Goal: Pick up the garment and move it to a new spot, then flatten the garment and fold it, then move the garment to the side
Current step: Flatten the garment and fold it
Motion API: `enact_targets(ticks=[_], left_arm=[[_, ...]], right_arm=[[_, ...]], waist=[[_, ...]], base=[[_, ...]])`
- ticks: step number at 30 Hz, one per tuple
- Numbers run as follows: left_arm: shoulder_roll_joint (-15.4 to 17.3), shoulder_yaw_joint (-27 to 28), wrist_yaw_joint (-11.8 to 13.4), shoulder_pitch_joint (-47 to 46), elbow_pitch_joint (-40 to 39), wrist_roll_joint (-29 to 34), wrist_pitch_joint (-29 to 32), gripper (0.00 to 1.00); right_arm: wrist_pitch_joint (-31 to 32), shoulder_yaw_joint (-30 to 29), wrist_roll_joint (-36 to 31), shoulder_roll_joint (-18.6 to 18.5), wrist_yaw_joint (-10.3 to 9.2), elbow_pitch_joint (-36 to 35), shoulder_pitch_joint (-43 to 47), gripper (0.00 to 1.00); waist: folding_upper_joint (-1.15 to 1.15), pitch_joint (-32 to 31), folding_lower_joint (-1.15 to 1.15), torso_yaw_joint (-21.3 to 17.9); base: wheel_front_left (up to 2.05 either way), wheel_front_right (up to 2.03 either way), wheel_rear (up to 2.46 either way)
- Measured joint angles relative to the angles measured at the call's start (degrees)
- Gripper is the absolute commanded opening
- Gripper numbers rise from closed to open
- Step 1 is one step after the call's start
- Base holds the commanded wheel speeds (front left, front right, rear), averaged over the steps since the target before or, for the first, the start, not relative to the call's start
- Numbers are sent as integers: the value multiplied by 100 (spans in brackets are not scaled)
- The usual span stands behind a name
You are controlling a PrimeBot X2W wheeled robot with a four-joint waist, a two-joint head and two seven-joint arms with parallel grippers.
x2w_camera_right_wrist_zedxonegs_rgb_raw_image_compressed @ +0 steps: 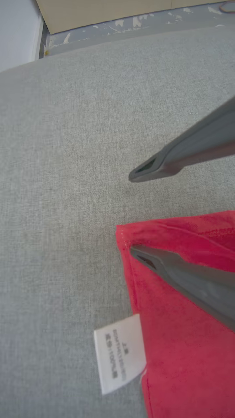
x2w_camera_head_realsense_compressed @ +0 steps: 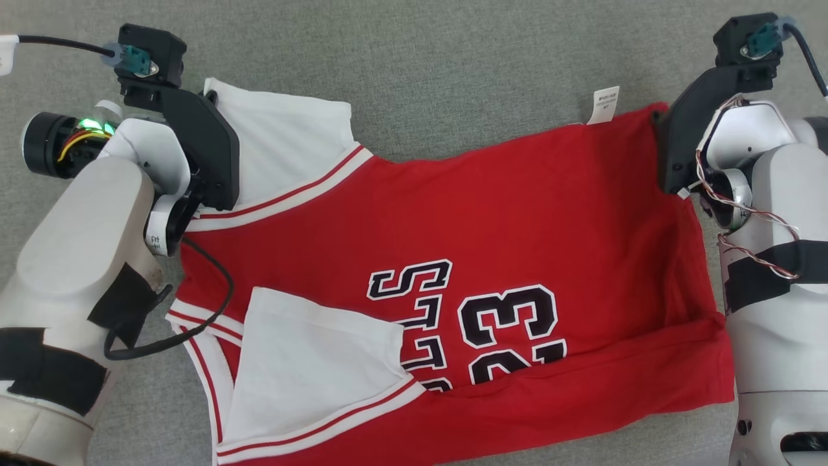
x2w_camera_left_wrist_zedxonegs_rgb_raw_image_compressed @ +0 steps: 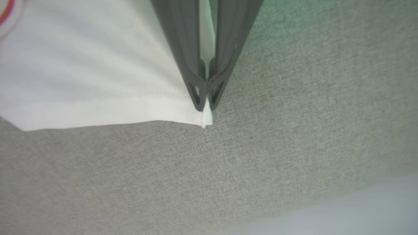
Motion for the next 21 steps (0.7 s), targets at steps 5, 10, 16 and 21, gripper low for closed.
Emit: enact_targets(ticks=[5,10,16,21], left_arm=[[-16,12,-1,-23,-20,-47,-41,0],[-24,-7,-2,-74,-20,-47,-48,0],[-41,-37,-20,-133,-29,-47,-74,0],[-52,-66,-44,-189,-53,-45,-171,0]], right_arm=[[-23,199,94,-119,0,167,10,100],[-181,414,314,-276,-1,314,-18,100],[-103,569,721,-354,-19,589,-215,66],[-5,702,1081,-367,-18,751,-330,0]], waist=[[0,68,0,26],[0,117,-1,47],[-1,165,-1,81],[-1,202,-1,115]], base=[[0,0,0],[0,0,0],[0,0,0],[0,0,0]])
